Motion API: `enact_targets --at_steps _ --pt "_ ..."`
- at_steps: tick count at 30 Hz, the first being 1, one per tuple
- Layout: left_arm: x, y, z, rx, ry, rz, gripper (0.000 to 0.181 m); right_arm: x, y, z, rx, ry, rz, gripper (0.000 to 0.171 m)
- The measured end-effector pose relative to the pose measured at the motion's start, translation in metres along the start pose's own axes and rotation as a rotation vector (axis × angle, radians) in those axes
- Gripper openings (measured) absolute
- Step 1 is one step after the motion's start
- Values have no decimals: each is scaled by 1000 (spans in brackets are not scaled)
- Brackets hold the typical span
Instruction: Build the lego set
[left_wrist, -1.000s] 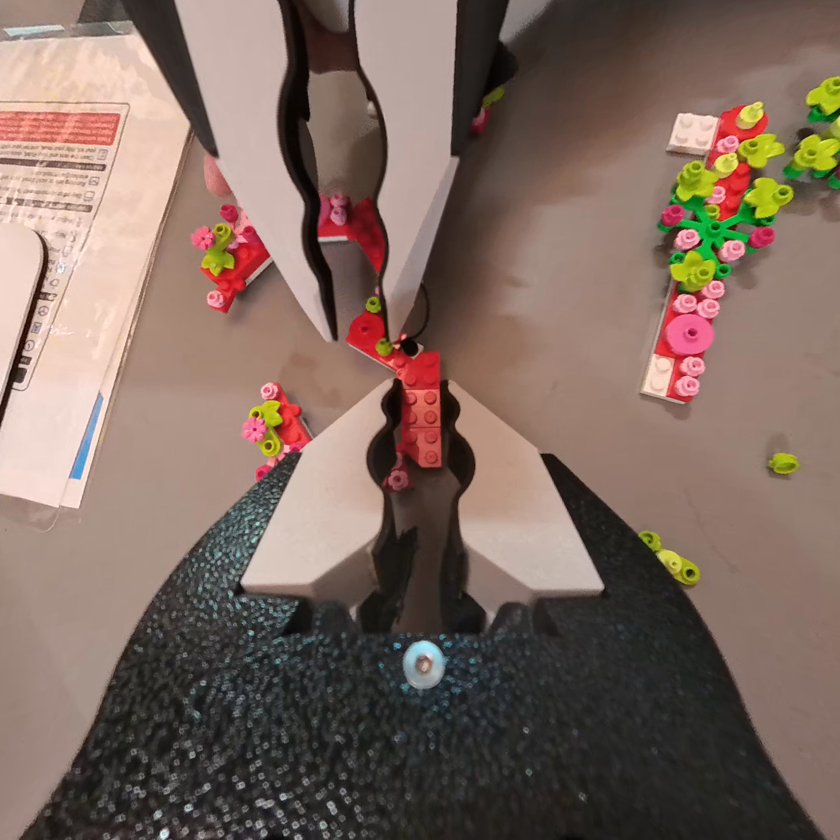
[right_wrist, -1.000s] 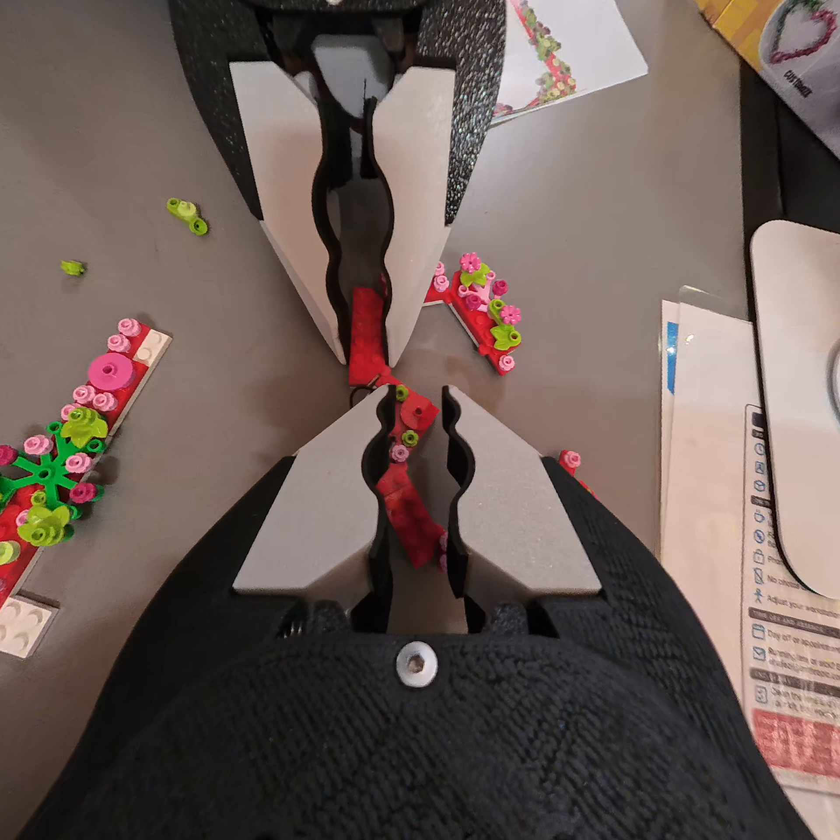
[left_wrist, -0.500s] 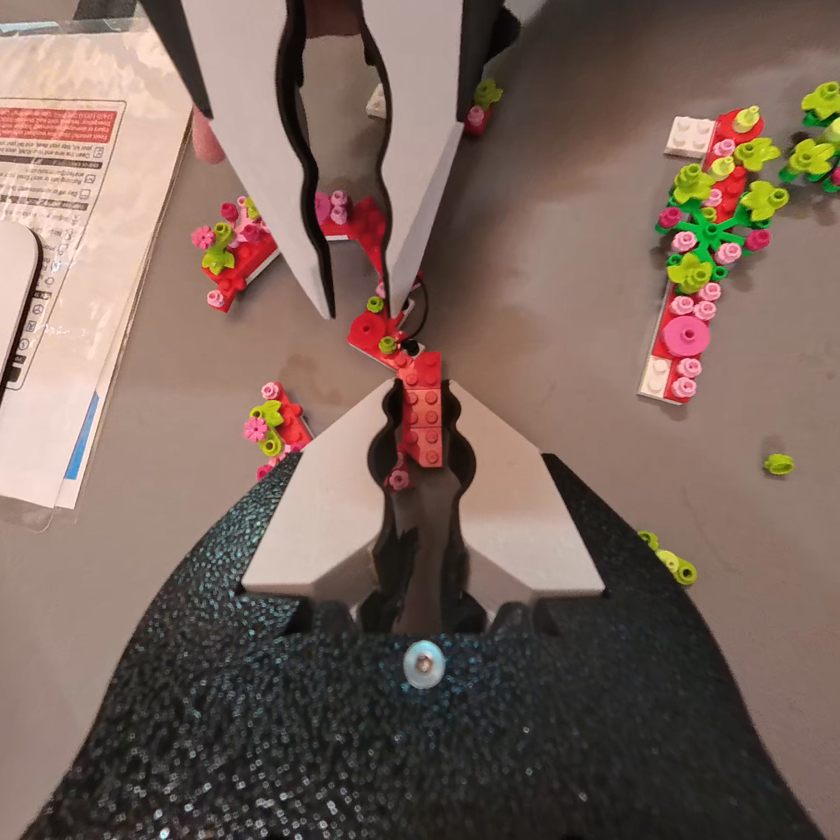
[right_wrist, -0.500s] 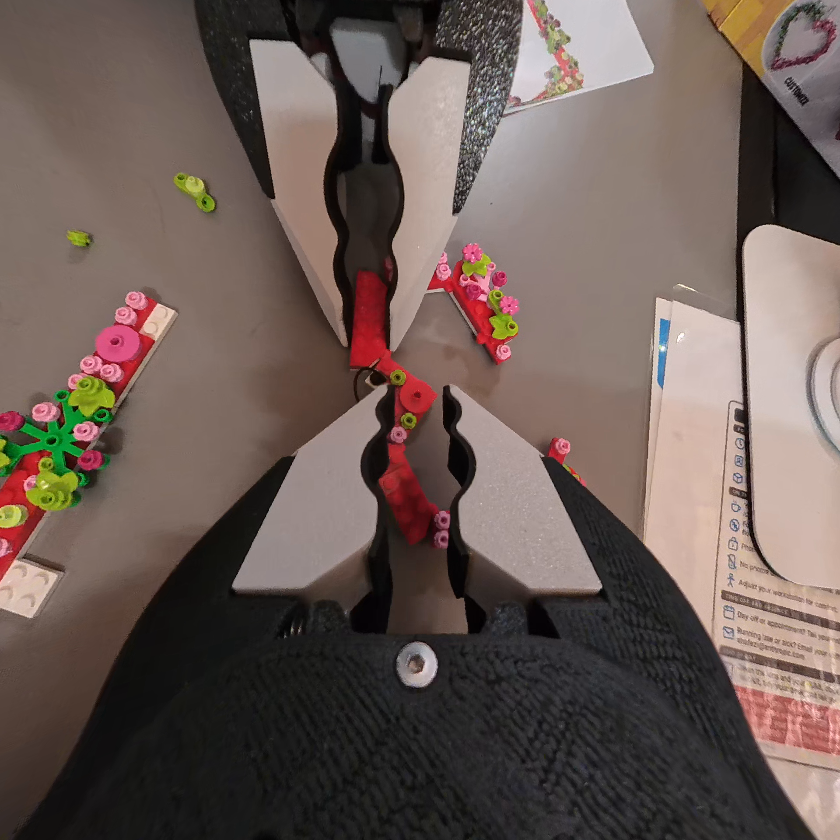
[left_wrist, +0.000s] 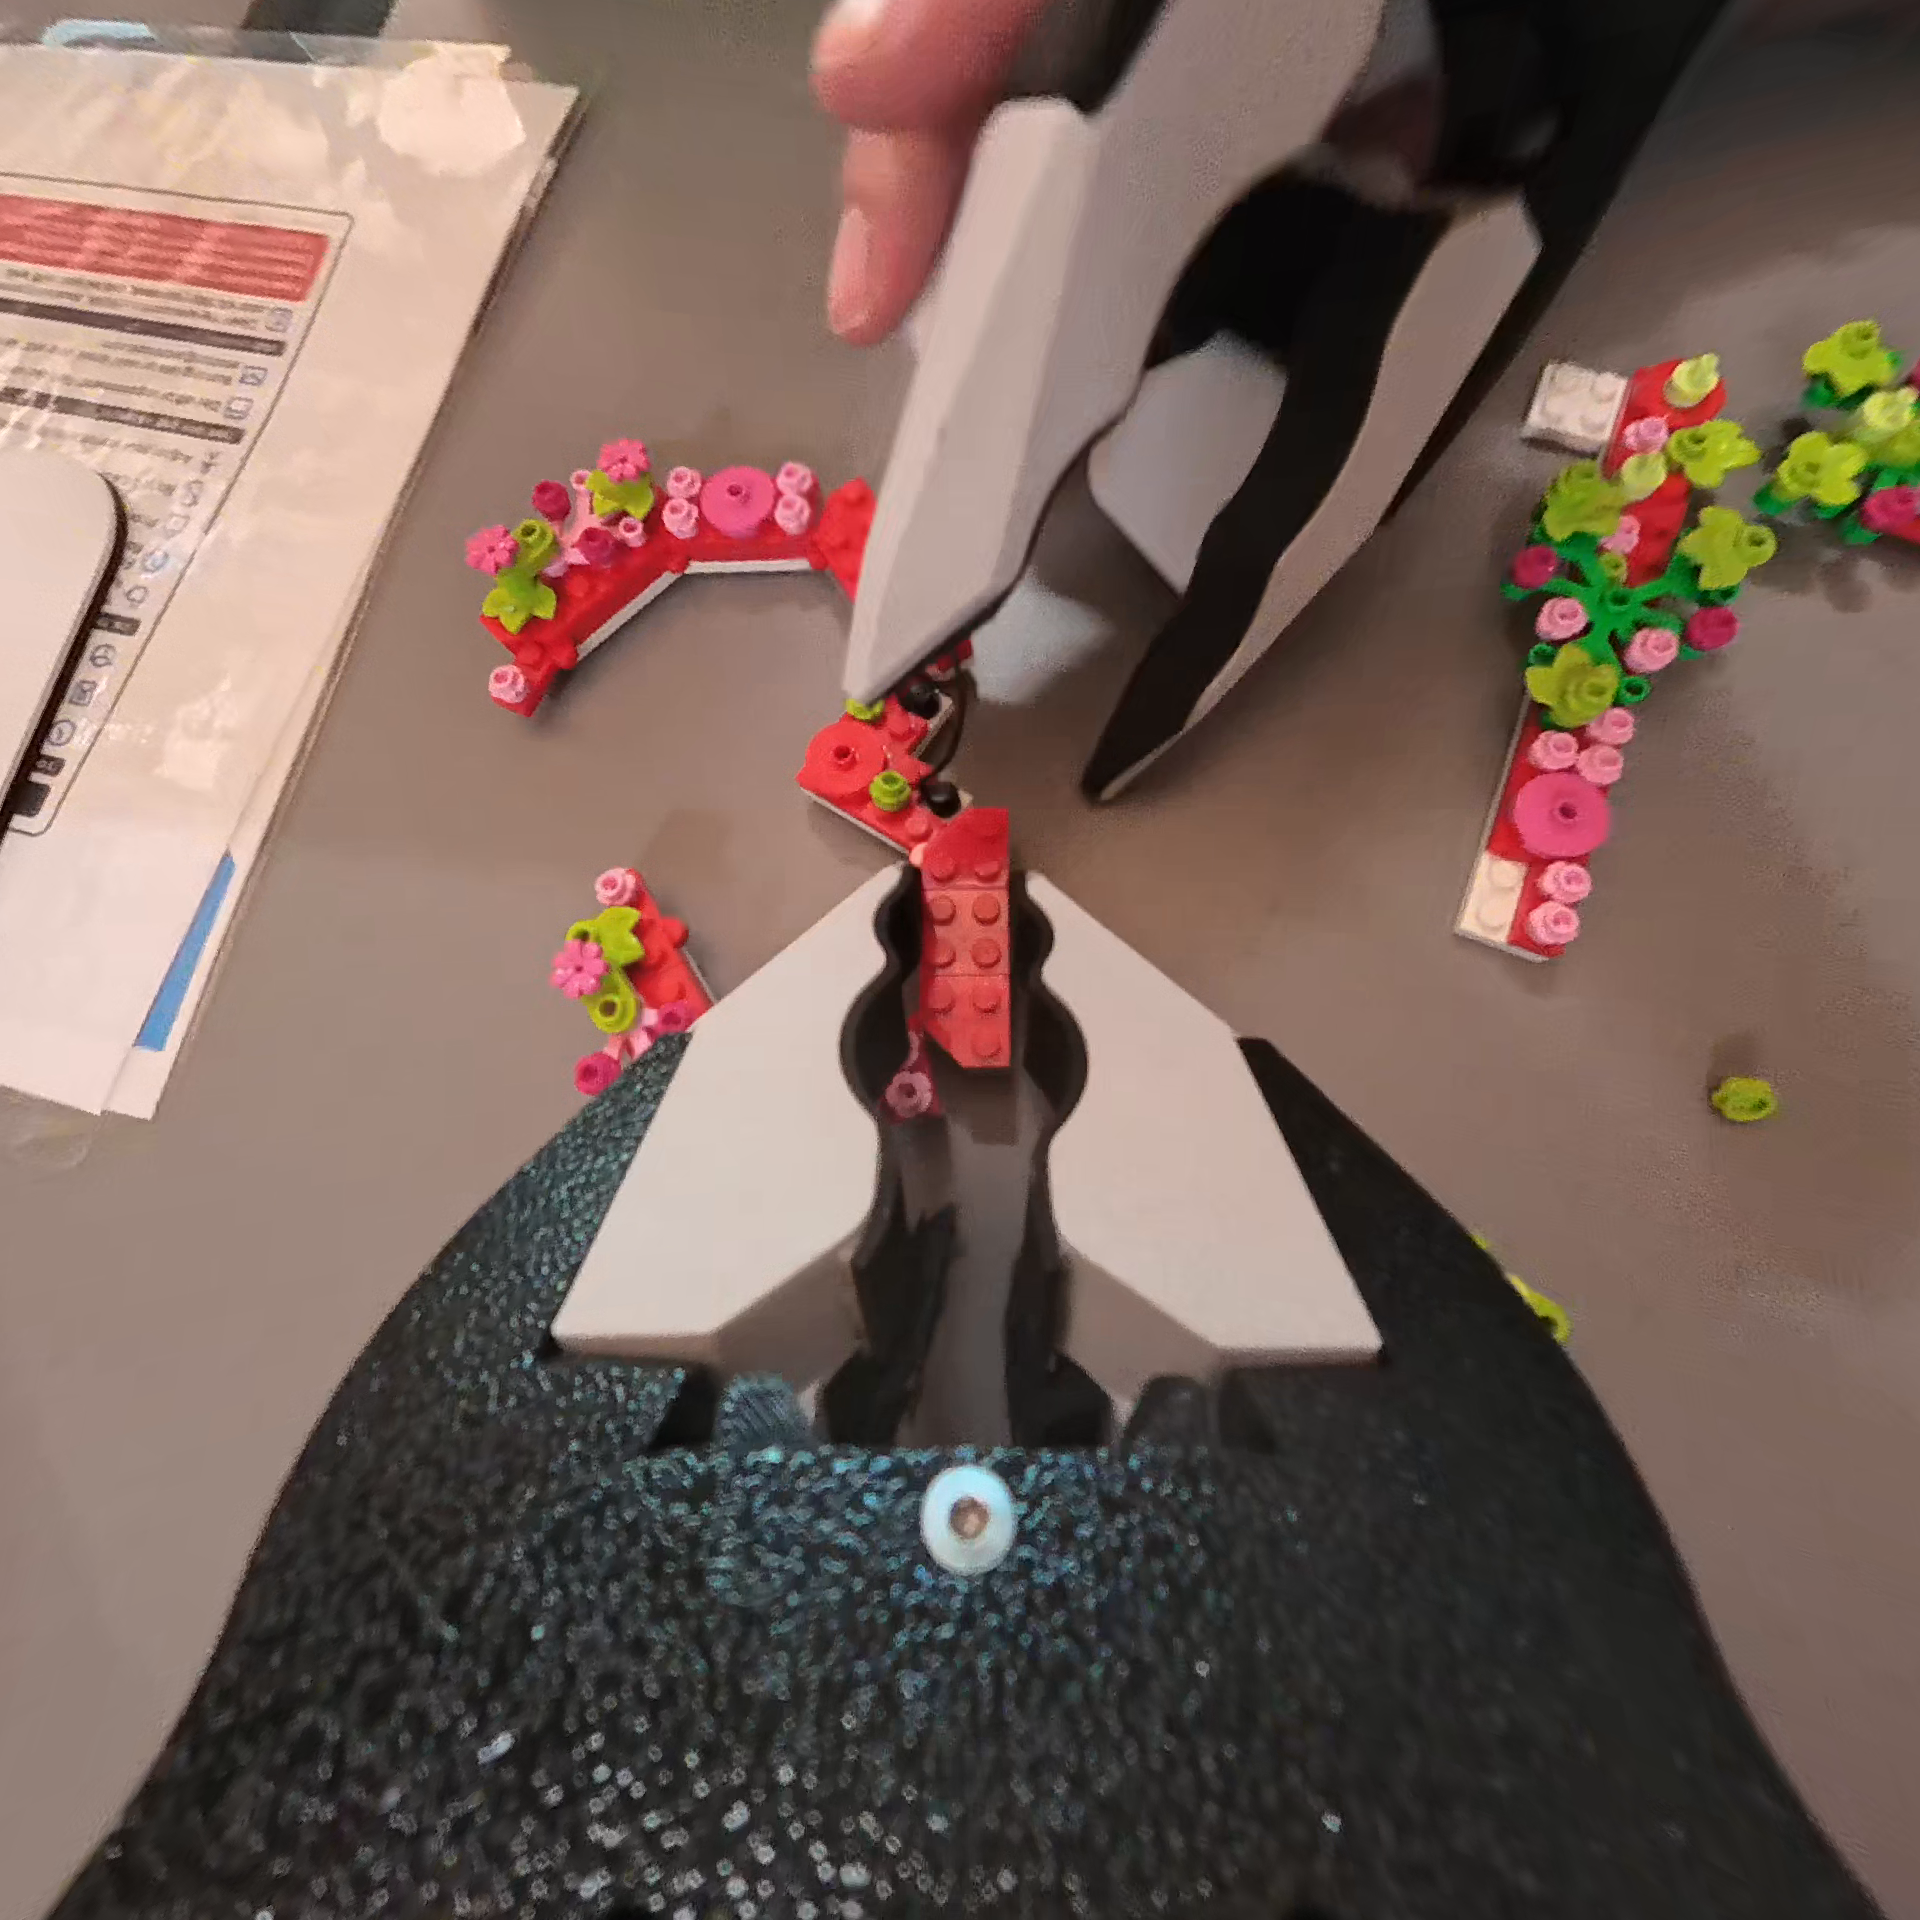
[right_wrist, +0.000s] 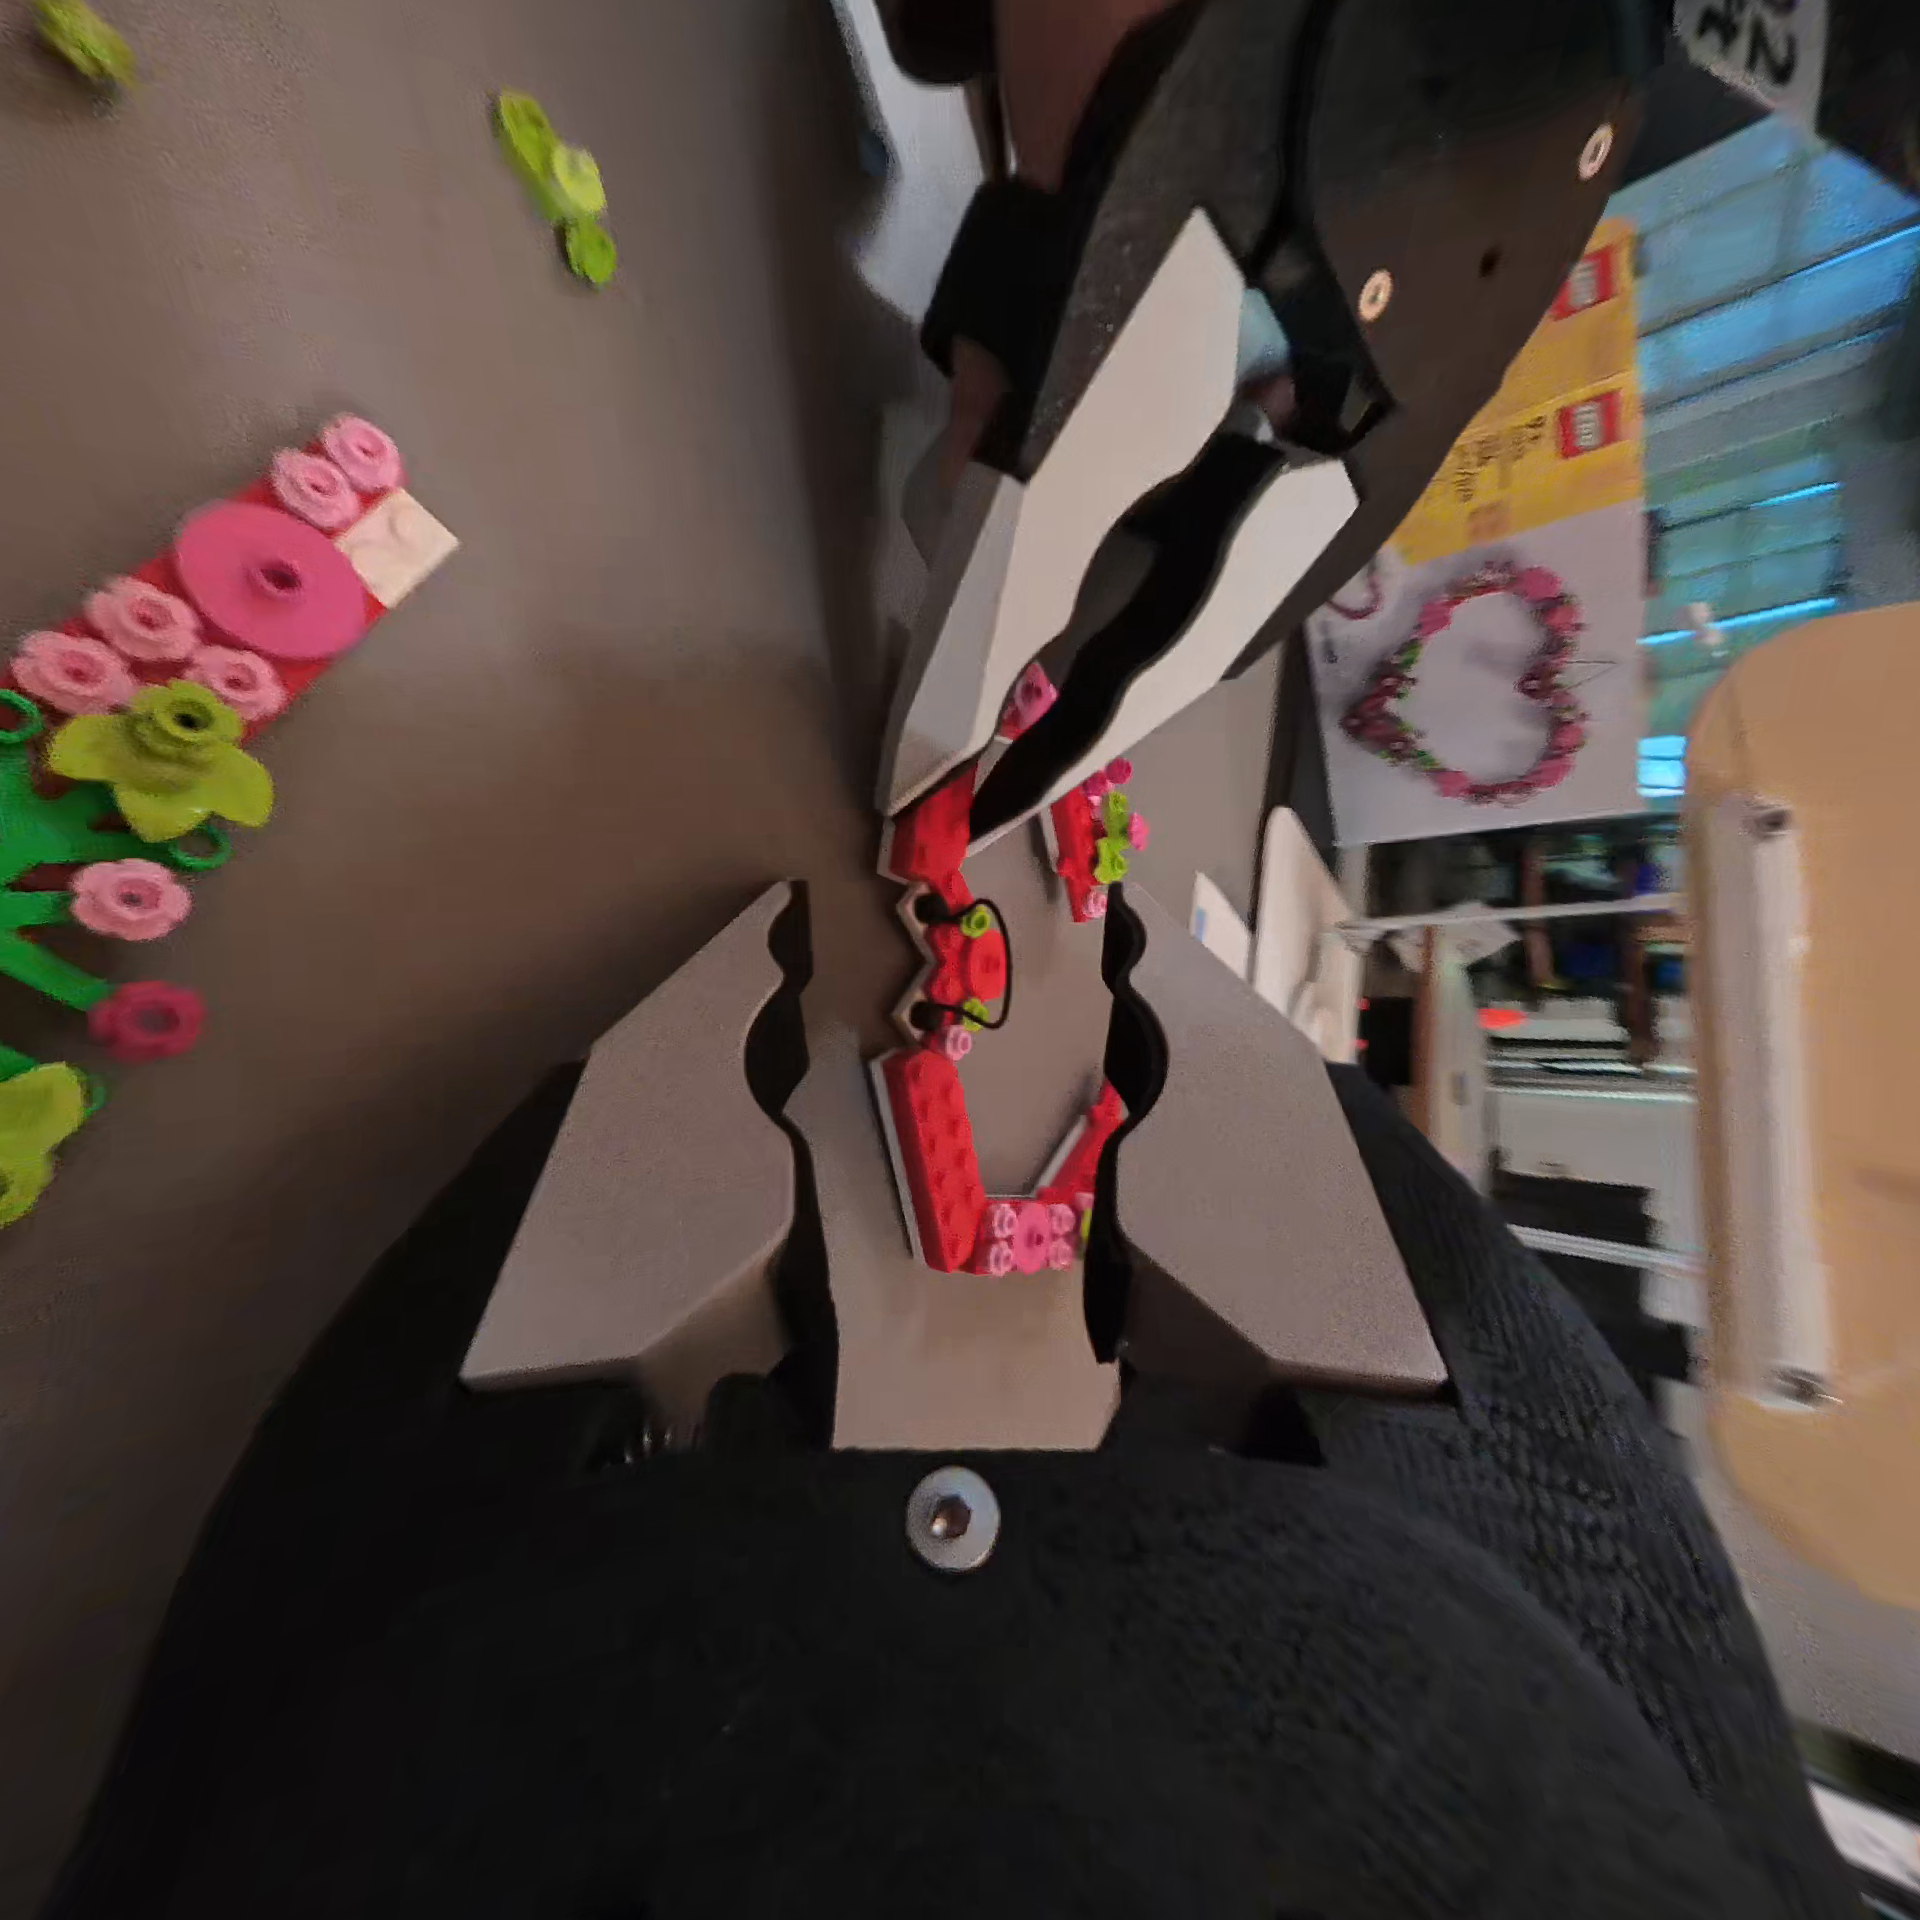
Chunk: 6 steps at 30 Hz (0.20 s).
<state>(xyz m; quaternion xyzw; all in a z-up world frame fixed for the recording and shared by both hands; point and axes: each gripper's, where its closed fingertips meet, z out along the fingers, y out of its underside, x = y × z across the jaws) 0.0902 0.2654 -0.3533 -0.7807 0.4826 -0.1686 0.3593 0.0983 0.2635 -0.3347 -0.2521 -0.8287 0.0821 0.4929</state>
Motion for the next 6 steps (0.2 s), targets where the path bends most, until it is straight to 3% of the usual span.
enact_targets --at_steps 1,6 --pt "0 -1 -1 10 3 -10 15 3 1 2 -23 41 -41 55" --pt "-2 -6 -3 42 5 -41 15 9 9 11 -101 132 -157 42"
